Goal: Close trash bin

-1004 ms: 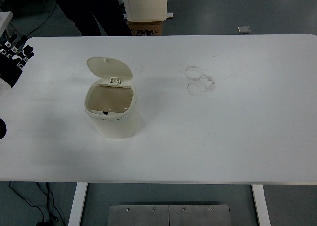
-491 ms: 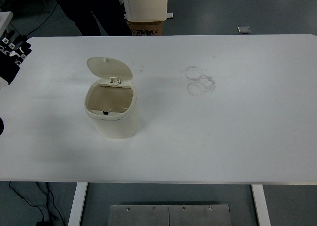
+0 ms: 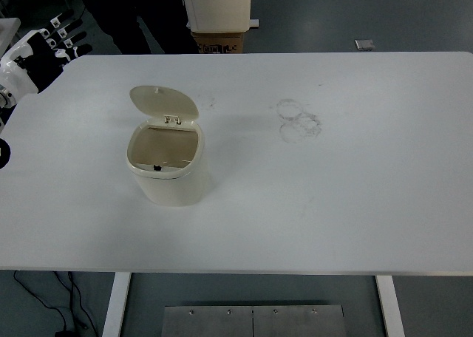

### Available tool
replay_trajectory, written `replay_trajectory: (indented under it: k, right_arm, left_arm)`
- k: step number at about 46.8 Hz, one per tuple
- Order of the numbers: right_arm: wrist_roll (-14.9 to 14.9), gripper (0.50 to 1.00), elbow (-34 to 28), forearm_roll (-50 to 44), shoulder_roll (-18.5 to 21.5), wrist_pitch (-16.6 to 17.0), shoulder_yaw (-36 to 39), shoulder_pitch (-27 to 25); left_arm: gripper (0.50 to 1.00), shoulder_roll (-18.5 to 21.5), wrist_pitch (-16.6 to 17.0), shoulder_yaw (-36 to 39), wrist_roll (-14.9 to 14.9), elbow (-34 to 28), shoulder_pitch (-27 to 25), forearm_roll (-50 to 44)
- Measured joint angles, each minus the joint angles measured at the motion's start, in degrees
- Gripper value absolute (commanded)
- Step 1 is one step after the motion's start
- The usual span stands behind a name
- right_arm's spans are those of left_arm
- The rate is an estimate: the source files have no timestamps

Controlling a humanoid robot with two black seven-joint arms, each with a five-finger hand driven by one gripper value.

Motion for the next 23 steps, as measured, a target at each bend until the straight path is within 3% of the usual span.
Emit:
replay_trajectory:
  k: [10, 23]
  right_arm:
    - [0.0, 0.991, 0.0, 0.0, 0.0, 0.0, 0.0, 0.0]
    - [0.0, 0.991, 0.0, 0.0, 0.0, 0.0, 0.0, 0.0]
  left_arm:
    - [1.0, 6.0, 0.0, 14.9, 0.0, -11.2, -9.2, 0.1]
    - [1.0, 7.7, -1.0, 29.6, 0.0, -17.4, -21.8, 0.1]
